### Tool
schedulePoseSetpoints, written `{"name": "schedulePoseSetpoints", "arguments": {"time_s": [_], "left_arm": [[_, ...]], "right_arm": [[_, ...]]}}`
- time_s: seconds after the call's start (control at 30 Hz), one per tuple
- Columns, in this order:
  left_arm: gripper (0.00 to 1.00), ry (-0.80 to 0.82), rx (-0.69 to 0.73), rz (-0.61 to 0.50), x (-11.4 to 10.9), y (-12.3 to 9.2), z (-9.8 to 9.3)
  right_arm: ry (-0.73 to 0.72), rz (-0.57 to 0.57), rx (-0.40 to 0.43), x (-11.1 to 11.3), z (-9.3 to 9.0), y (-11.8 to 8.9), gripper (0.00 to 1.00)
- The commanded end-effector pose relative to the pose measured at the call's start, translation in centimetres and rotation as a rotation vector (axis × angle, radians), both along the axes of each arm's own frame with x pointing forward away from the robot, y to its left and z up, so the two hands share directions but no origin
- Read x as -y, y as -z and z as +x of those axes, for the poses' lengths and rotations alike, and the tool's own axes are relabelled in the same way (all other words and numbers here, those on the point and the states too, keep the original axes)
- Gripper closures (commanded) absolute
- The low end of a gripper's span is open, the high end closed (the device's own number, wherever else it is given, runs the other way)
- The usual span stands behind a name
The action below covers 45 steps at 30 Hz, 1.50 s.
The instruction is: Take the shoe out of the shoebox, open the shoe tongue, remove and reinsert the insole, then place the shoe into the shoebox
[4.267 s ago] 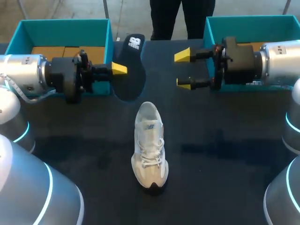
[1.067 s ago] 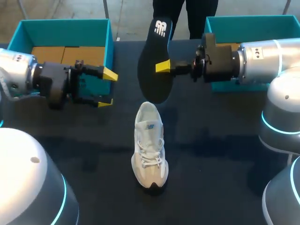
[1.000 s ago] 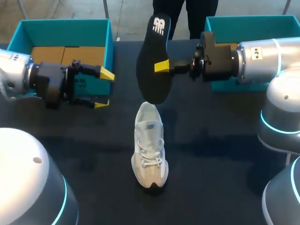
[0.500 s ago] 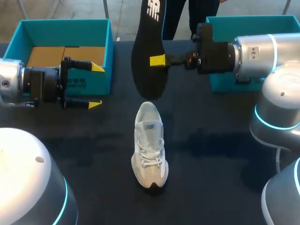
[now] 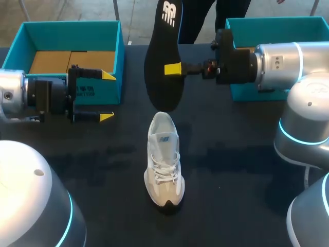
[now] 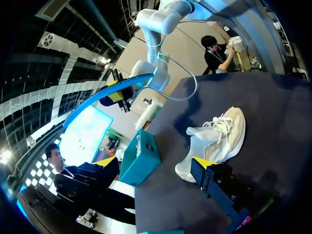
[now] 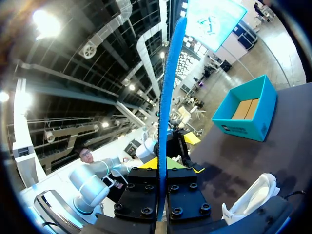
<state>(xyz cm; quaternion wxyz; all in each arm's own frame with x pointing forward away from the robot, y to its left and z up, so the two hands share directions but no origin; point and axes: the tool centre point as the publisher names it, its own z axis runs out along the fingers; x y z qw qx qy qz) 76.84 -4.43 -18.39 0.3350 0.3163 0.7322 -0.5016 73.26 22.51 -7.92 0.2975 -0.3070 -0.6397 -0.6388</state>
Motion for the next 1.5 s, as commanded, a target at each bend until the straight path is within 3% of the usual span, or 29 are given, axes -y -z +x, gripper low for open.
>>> {"name": "schedulePoseSetpoints", "arguments": {"time_s": [0.03, 0.4, 0.53, 0.73, 1.03, 1.5], "left_arm": [[0.0, -0.001, 0.0, 0.003, 0.0, 0.0, -0.1], [0.0, -0.001, 0.0, 0.003, 0.0, 0.0, -0.1], [0.0, -0.009, -0.084, -0.008, -0.1, 0.5, 0.4], [0.0, -0.063, -0.209, -0.002, -0.4, 2.0, 1.2], [0.0, -0.149, -0.389, 0.044, -0.6, 4.9, 1.4], [0.0, -0.224, -0.627, 0.17, 0.7, 7.8, 1.2]], "right_arm": [[0.002, 0.0, 0.001, -0.3, 0.0, 0.1, 1.0], [0.002, 0.0, 0.001, -0.3, 0.0, 0.1, 1.0], [-0.008, 0.024, 0.112, -0.1, 2.2, 0.7, 1.0], [-0.001, 0.031, 0.261, -0.3, 3.7, 1.2, 1.0], [-0.024, 0.012, 0.375, -1.4, 5.9, 3.5, 1.0], [-0.026, 0.019, 0.373, -1.5, 6.0, 3.8, 1.0]]}}
